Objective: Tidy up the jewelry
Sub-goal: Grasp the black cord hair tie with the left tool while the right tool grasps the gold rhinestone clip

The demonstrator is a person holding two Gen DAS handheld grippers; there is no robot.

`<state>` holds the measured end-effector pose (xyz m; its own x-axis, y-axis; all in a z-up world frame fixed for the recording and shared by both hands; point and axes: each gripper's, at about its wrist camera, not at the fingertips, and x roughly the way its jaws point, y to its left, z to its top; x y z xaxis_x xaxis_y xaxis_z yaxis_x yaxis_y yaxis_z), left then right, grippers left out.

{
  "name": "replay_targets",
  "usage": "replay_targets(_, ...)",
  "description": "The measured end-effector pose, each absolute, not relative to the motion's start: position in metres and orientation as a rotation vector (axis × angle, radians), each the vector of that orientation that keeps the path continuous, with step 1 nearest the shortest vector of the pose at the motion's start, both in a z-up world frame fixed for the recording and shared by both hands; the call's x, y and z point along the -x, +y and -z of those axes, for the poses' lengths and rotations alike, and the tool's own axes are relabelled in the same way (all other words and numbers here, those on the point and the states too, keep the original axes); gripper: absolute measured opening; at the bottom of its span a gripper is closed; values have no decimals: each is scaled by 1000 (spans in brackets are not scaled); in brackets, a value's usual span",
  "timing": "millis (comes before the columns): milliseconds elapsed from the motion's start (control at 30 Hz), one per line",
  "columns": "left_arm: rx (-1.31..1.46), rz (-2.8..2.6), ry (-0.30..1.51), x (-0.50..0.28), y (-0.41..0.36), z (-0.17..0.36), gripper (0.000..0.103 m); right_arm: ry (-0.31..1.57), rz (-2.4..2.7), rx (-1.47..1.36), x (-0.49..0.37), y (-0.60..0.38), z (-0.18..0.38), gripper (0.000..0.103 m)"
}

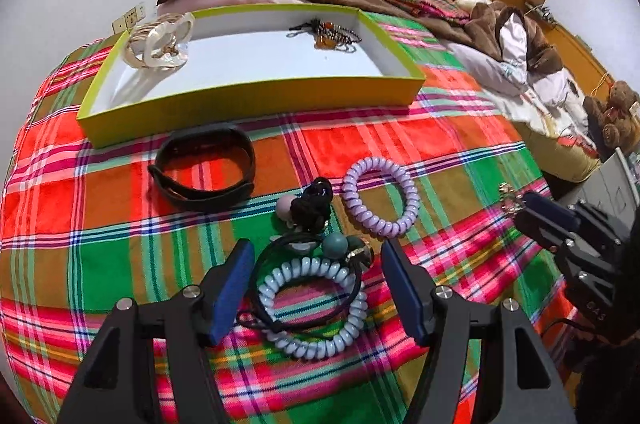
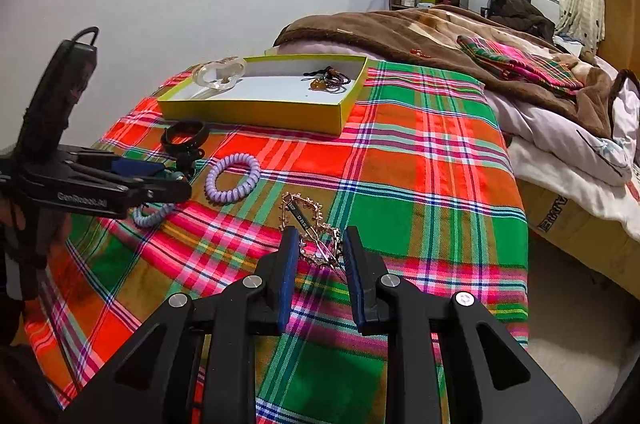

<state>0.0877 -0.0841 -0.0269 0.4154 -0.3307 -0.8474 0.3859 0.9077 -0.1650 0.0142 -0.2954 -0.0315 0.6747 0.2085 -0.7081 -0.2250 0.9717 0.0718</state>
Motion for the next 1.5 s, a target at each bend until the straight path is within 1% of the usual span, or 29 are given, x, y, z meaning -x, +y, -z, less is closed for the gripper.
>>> replay_targets(133,-76,442,1042,-87,-88,26,67,789,-241,24,-15,-295,31,24)
replay_targets(200,-96,426,1039,-87,-90,26,65,790,-240,28,-15,-295,31,24)
replay_targets(267,-114,411,1031,-85,-91,26,56,788,-241,26,-15,-295,31,24)
replay_targets(300,-117,409,1030,-84,-91,25,54,787,-241,27,-15,-295,31,23)
replay_targets(367,-114,401,1028,-85,-89,25,45,785,-241,27,-15,-294,30,24)
replay_targets(467,-104,408,1027,-84,-87,24,37,784,-240,27,-14,-294,30,24)
replay_targets(567,-99,409,1024,-84,-86,24,33,781,-239,26,-14,-294,30,24)
replay_targets(600,-94,409,1023,-84,-85,24,30,780,-238,26,-14,-294,29,24)
replay_targets(633,-91,408,1019,-84,-84,24,25,779,-238,25,-14,-295,29,24)
replay_targets(700,-83,406,1018,-84,-83,23,23,778,-238,25,-14,-295,28,24)
replay_targets(867,-64,401,1000,-84,-80,19,14,774,-235,26,-14,-294,27,24)
replay_targets(1033,-51,401,984,-83,-76,15,12,771,-235,29,-14,-291,24,24)
replay_targets(1500,-28,385,919,-79,-62,-7,12,735,-235,40,-18,-283,7,24)
